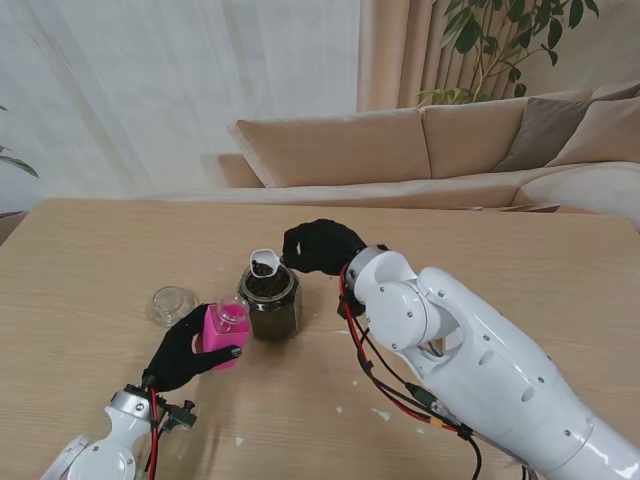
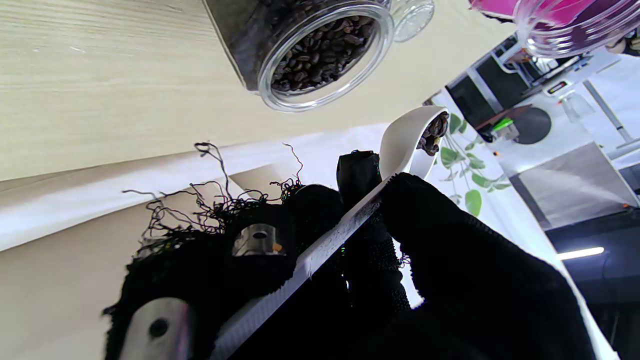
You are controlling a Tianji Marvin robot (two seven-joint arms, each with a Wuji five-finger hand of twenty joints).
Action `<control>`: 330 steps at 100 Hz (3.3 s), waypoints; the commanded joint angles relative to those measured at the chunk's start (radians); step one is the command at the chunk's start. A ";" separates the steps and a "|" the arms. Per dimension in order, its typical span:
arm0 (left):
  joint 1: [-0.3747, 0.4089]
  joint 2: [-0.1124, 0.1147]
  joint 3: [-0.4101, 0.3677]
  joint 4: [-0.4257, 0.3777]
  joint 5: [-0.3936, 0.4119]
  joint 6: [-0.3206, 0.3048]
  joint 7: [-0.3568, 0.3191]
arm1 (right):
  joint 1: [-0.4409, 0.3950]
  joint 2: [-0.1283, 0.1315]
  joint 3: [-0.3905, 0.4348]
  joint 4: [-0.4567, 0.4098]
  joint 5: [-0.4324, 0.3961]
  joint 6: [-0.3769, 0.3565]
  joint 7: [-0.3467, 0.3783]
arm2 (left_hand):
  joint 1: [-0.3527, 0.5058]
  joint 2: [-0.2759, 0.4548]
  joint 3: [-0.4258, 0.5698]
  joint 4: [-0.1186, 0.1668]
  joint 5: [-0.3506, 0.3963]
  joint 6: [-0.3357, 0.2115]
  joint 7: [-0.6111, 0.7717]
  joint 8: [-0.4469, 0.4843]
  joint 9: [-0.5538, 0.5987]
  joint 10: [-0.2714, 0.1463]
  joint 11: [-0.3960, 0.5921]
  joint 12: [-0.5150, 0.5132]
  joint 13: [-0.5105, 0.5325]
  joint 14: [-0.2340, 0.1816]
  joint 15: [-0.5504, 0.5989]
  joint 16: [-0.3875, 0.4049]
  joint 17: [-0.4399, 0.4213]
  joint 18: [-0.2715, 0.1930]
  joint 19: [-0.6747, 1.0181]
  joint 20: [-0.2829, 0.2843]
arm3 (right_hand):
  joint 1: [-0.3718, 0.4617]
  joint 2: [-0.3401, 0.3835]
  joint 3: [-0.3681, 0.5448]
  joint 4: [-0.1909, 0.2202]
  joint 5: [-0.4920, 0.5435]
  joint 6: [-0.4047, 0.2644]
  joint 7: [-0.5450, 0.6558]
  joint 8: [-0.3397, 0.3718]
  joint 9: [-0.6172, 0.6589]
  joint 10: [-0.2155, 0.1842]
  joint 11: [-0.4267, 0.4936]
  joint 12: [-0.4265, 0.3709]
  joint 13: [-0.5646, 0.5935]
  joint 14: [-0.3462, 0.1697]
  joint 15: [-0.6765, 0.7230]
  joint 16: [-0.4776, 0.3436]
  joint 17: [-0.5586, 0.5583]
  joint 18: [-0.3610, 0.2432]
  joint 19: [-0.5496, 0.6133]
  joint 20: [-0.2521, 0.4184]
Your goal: Portion coffee beans from the glass jar into the coffee jar
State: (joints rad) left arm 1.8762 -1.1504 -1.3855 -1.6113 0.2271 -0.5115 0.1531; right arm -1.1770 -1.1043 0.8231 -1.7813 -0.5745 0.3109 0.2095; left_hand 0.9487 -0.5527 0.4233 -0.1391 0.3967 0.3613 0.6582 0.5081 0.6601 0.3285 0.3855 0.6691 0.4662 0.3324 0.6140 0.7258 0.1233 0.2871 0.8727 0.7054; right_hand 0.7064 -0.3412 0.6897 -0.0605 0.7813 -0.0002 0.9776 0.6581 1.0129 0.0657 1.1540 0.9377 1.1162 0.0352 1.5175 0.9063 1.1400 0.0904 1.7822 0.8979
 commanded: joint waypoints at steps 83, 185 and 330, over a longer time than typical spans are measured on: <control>-0.007 -0.009 0.035 -0.037 -0.024 0.072 -0.020 | -0.085 0.013 0.002 -0.092 -0.136 -0.071 0.004 | 0.149 0.145 0.129 0.037 0.045 -0.119 0.132 0.048 0.031 -0.083 0.109 0.034 -0.019 -0.012 0.007 0.016 -0.007 -0.008 0.016 0.019 | 0.047 0.020 0.003 0.028 -0.002 0.001 0.008 0.010 0.028 0.040 0.026 0.018 0.032 0.014 0.055 0.002 0.051 -0.078 0.312 0.015; -0.016 -0.012 0.057 -0.055 -0.069 0.120 -0.029 | -0.126 0.018 0.016 -0.114 -0.239 -0.113 -0.025 | 0.151 0.146 0.125 0.038 0.044 -0.117 0.133 0.047 0.028 -0.085 0.109 0.035 -0.022 -0.011 0.008 0.016 -0.008 -0.008 0.014 0.018 | 0.048 0.024 -0.004 0.027 -0.006 0.000 0.010 0.014 0.026 0.035 0.025 0.021 0.035 0.003 0.054 0.003 0.051 -0.093 0.312 0.012; -0.021 -0.013 0.059 -0.064 -0.103 0.142 -0.042 | -0.138 0.018 -0.027 -0.113 -0.451 -0.146 -0.116 | 0.151 0.148 0.123 0.039 0.042 -0.117 0.131 0.048 0.027 -0.082 0.111 0.034 -0.022 -0.011 0.008 0.016 -0.008 -0.009 0.013 0.018 | 0.048 0.029 -0.010 0.026 -0.011 -0.008 0.012 0.018 0.026 0.025 0.023 0.025 0.040 -0.009 0.052 0.004 0.060 -0.111 0.312 0.005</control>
State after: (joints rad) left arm 1.8492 -1.1558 -1.3261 -1.6619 0.1316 -0.3731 0.1267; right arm -1.3046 -1.0852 0.8028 -1.8949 -1.0189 0.1696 0.0856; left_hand 0.9491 -0.5527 0.4233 -0.1391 0.3967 0.3613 0.6582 0.5081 0.6600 0.3284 0.3855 0.6691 0.4662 0.3324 0.6140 0.7258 0.1233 0.2871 0.8731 0.7060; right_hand 0.7068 -0.3412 0.6788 -0.0605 0.7813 0.0003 0.9774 0.6581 1.0171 0.0659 1.1542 0.9427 1.1267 0.0352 1.5180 0.9062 1.1554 0.0902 1.7825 0.8980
